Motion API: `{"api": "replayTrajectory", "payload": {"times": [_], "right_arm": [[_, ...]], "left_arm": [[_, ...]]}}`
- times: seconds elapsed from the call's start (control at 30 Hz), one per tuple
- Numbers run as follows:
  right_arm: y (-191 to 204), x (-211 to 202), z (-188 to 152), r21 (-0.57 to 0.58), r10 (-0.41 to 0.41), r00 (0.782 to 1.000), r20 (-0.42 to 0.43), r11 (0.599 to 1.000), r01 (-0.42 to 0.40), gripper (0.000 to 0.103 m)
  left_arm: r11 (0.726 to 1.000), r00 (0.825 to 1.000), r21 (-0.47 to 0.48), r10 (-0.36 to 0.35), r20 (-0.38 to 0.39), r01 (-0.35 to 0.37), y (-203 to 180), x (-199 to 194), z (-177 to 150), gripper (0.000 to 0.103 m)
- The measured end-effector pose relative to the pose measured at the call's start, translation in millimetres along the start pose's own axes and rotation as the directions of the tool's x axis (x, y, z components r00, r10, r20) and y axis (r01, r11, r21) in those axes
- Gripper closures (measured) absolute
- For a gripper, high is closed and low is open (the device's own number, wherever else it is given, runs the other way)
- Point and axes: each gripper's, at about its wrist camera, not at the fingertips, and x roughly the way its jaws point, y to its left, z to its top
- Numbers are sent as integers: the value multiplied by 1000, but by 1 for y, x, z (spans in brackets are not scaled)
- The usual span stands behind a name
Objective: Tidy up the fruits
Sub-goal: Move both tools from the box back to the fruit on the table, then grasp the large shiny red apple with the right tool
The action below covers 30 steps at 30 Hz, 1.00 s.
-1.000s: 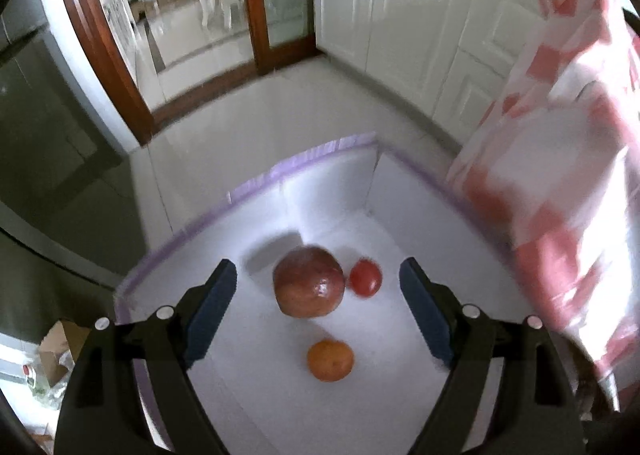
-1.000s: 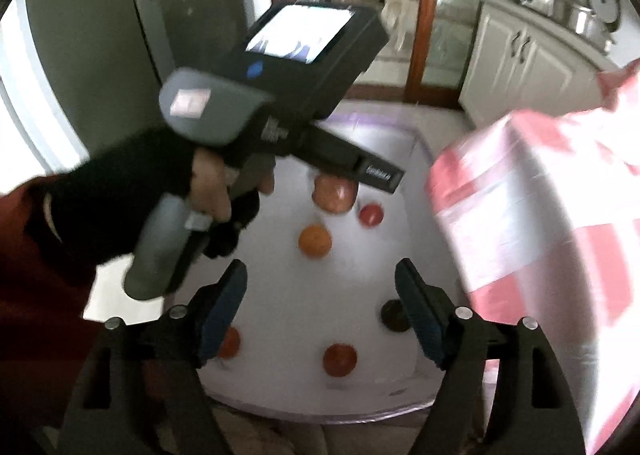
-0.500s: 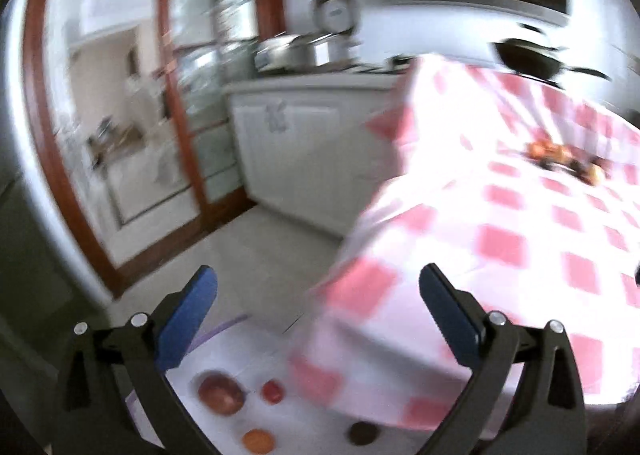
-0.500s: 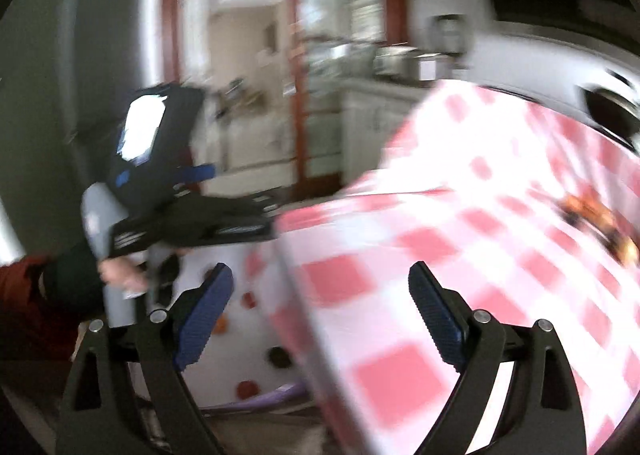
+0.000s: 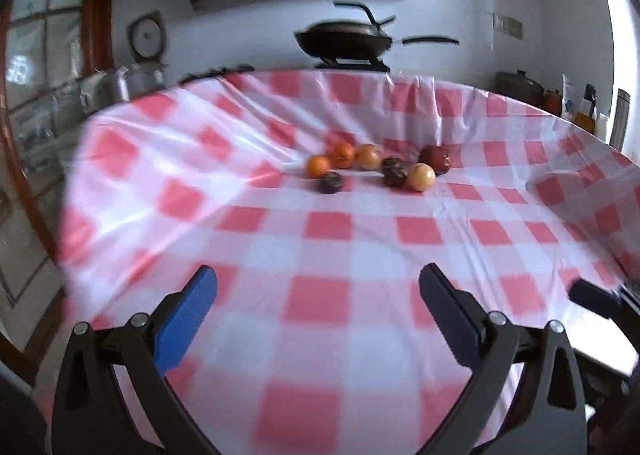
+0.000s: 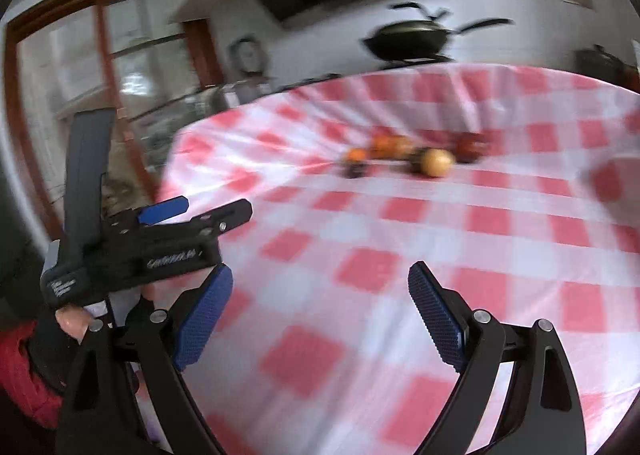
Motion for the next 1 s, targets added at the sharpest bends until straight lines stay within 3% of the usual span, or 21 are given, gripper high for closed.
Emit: {"api": "replayTrajectory", "payload": {"times": [0.23,0.47,0.63,0.73,0.83,1.0], "right_arm": [[-86,39,47,148,-139,990,-35,979,143,16],[-135,89,73,300,-166,985,-40,939,170,16],[-145,117,82,300,-191,979,-70,932,203,16],[-152,142,95,284,-217,972,-89,930,233,16],[-162,170,112,308,-225,969,-99,919,244,16],[-171,226,140,310,-246,959,-142,909,279,16]], "left_arm": [[981,996,-192,-16,-86,-1,-14,106,50,2],[919,996,-394,-23,-83,-12,5,169,80,2],[877,999,-481,-14,-45,-9,27,194,87,2],[864,997,-503,-52,-53,19,40,200,81,2],[863,999,-506,-26,-22,11,46,191,77,2],[849,998,-528,-49,-33,25,52,191,74,2]]}}
